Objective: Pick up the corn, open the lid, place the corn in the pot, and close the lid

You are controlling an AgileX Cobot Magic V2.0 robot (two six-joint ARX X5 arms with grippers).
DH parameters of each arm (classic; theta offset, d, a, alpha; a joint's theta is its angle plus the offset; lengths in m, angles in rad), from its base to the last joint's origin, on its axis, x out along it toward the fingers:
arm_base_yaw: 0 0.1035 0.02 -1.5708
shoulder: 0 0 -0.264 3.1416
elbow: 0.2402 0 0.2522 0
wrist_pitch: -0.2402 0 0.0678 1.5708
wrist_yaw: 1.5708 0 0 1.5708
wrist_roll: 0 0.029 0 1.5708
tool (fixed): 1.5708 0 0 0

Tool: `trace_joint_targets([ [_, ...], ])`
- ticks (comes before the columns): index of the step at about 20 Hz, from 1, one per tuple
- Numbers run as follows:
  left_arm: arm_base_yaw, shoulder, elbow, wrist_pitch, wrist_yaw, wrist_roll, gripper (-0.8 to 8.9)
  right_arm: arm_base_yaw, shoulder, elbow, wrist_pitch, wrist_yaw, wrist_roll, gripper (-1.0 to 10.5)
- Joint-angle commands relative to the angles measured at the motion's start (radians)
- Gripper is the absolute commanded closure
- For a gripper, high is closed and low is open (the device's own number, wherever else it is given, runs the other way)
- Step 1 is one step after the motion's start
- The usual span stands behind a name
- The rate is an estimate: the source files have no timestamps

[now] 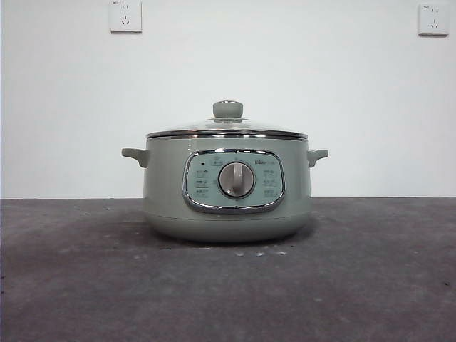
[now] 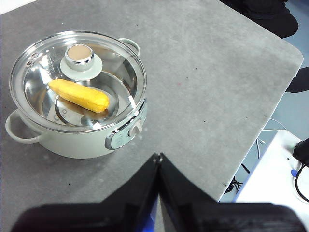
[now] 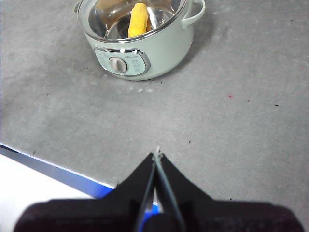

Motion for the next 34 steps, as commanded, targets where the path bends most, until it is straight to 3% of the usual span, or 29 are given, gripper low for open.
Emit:
trace_joint_targets([
  [1, 0.0, 0.002, -0.002, 0.003, 0.006, -0.003, 8.18, 0.001, 0.0, -0.006, -0.026, 0.005, 0.003, 9.5],
  [6, 0.004, 0.004, -0.002, 0.03, -0.006, 0.027, 8.17, 0.001, 0.0, -0.006, -0.026, 0.005, 0.003, 9.5],
  [10, 0.051, 0.003, -0.004, 0.137, -0.063, 0.04, 8.17, 0.001, 0.0, -0.006, -0.026, 0.005, 0.003, 9.5],
  [12, 0.142, -0.017, -0.005, 0.208, -0.079, 0.109, 8.17, 0.001, 0.0, -0.006, -0.026, 0.008, 0.003, 9.5],
  [16, 0.344, -0.129, -0.089, 0.37, 0.016, 0.166, 8.17, 0.001, 0.0, -0.006, -0.025, 0.015, 0.003, 9.5],
  [20, 0.521, -0.362, -0.417, 0.621, 0.019, 0.175, 8.17, 0.001, 0.0, -0.006, -0.026, 0.015, 0.003, 9.5],
  [23, 0.589, -0.534, -0.719, 0.779, -0.059, 0.177, 8.17, 0.001, 0.0, -0.006, -0.025, 0.015, 0.003, 9.5],
  [29, 0.616, -0.83, -1.25, 0.981, -0.077, 0.085, 8.17, 0.001, 0.0, -0.006, -0.026, 0.015, 0.003, 9.5],
  [34, 0.616, -0.983, -1.477, 1.005, -0.077, 0.028, 8.17, 0.001, 0.0, -0.006, -0.026, 0.016, 0.003, 9.5],
])
